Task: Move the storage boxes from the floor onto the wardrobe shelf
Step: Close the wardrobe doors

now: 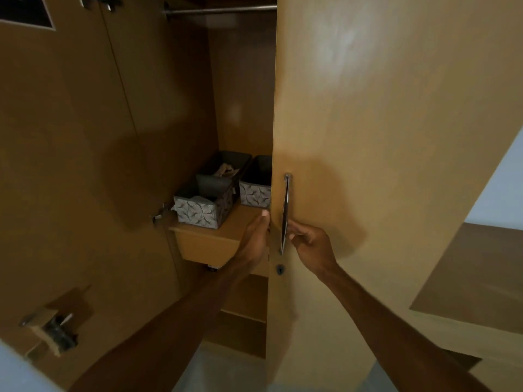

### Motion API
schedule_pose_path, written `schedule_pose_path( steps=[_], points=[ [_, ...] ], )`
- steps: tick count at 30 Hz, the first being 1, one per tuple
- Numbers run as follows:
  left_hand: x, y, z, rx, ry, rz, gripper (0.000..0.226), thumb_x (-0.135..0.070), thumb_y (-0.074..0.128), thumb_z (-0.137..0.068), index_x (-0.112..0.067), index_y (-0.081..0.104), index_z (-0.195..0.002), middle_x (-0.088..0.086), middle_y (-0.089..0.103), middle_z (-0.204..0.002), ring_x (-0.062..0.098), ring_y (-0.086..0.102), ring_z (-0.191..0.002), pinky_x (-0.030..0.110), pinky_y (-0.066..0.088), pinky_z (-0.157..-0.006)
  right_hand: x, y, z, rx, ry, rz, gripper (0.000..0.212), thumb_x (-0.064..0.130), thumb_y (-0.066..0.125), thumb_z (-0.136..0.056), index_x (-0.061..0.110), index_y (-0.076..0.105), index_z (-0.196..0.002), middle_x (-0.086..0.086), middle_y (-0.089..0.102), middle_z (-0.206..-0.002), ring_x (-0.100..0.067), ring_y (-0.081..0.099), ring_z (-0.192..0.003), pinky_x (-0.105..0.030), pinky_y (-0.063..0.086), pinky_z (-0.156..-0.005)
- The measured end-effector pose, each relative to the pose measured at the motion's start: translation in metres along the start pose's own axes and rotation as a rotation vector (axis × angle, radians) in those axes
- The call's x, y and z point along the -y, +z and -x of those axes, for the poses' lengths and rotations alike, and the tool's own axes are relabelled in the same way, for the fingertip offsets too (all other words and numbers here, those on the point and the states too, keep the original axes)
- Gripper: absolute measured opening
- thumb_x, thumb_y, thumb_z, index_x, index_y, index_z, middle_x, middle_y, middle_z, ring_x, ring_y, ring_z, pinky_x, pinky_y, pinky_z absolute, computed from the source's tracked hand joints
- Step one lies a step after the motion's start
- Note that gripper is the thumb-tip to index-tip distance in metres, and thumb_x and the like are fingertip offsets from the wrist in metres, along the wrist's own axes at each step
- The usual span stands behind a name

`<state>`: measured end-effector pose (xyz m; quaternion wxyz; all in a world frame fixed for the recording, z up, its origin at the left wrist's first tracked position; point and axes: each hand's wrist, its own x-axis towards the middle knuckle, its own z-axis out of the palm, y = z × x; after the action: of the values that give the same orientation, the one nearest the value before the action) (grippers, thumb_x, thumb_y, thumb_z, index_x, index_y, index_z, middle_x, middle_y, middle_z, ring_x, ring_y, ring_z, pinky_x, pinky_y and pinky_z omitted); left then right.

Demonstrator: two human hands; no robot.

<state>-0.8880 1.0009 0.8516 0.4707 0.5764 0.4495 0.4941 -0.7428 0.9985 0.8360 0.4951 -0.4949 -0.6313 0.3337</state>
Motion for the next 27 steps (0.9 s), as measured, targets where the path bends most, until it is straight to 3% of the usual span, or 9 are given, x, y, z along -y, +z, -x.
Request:
schedule_pose_path(
  steps=[4,8,10,12,14,18,23,27],
  points=[
    [0.008,-0.004,-0.036,0.025,-0.030,0.011,0.049,-0.050,0.022,-0.101,-0.030,0.063,-0.118,-0.007,0.067,-0.116,0.005,0.062,-0.108,0.032,0.047,-0.090,-0.002,0.006,-0.025,-0.015,-0.012,-0.001,0.047,-0.008,0.050,-0.089,0.021,0.060,-0.125,0.014,0.067,-0.108,0.017,0.060,-0.096,-0.003,0.043,-0.084],
    [0.009,-0.003,-0.063,0.046,-0.045,0.021,0.053,-0.055,0.023,-0.100,-0.028,0.064,-0.121,-0.006,0.068,-0.118,0.010,0.061,-0.111,0.040,0.046,-0.100,-0.010,0.012,-0.045,0.004,-0.035,0.044,0.057,-0.015,0.045,-0.085,0.016,0.054,-0.133,0.012,0.062,-0.119,0.005,0.059,-0.111,-0.005,0.041,-0.091],
    [0.009,-0.001,-0.075,0.038,-0.041,0.014,0.053,-0.054,0.023,-0.101,-0.027,0.065,-0.119,-0.006,0.069,-0.114,0.004,0.062,-0.106,0.036,0.047,-0.097,-0.011,0.014,-0.051,0.000,-0.058,0.063,0.061,-0.017,0.044,-0.084,0.016,0.050,-0.135,0.015,0.059,-0.120,0.009,0.056,-0.112,-0.004,0.040,-0.092],
    [0.010,-0.002,-0.082,0.036,-0.018,0.030,0.053,-0.047,0.022,-0.103,-0.019,0.065,-0.118,-0.006,0.069,-0.108,-0.005,0.064,-0.094,0.023,0.049,-0.084,-0.011,0.015,-0.053,-0.016,-0.084,0.085,0.063,-0.019,0.044,-0.083,0.023,0.046,-0.131,0.022,0.056,-0.114,0.024,0.051,-0.103,0.000,0.038,-0.088],
    [0.013,-0.003,-0.084,0.040,0.002,0.040,0.049,-0.042,0.022,-0.104,-0.023,0.066,-0.111,-0.009,0.069,-0.103,-0.008,0.065,-0.087,0.018,0.045,-0.074,-0.012,0.015,-0.053,-0.013,-0.117,0.096,0.068,-0.021,0.044,-0.080,0.029,0.044,-0.126,0.025,0.054,-0.112,0.026,0.049,-0.102,0.001,0.038,-0.087],
    [0.017,-0.005,-0.081,0.063,0.020,0.058,0.044,-0.040,0.020,-0.105,-0.033,0.063,-0.106,-0.010,0.068,-0.104,-0.007,0.064,-0.091,0.018,0.047,-0.076,-0.018,0.016,-0.055,0.008,-0.122,0.088,0.069,-0.023,0.045,-0.078,0.022,0.044,-0.130,0.019,0.056,-0.116,0.022,0.051,-0.105,-0.001,0.039,-0.089],
    [0.031,-0.016,-0.076,0.077,0.015,0.046,0.034,-0.032,0.045,-0.101,-0.018,0.059,-0.129,-0.004,0.065,-0.124,0.009,0.059,-0.117,0.020,0.048,-0.092,-0.024,0.018,-0.046,0.015,0.001,0.060,0.077,-0.019,0.049,-0.081,0.034,0.040,-0.136,0.013,0.058,-0.127,-0.003,0.056,-0.118,-0.005,0.043,-0.088],
    [0.049,-0.045,-0.047,-0.034,-0.006,-0.014,0.030,-0.016,0.059,-0.095,-0.015,0.062,-0.124,-0.004,0.066,-0.114,0.009,0.061,-0.108,0.009,0.047,-0.082,-0.032,0.024,-0.023,0.002,0.045,0.082,0.069,-0.005,0.060,-0.086,0.034,0.042,-0.140,0.009,0.056,-0.132,-0.003,0.054,-0.120,-0.025,0.050,-0.093]
  ],
)
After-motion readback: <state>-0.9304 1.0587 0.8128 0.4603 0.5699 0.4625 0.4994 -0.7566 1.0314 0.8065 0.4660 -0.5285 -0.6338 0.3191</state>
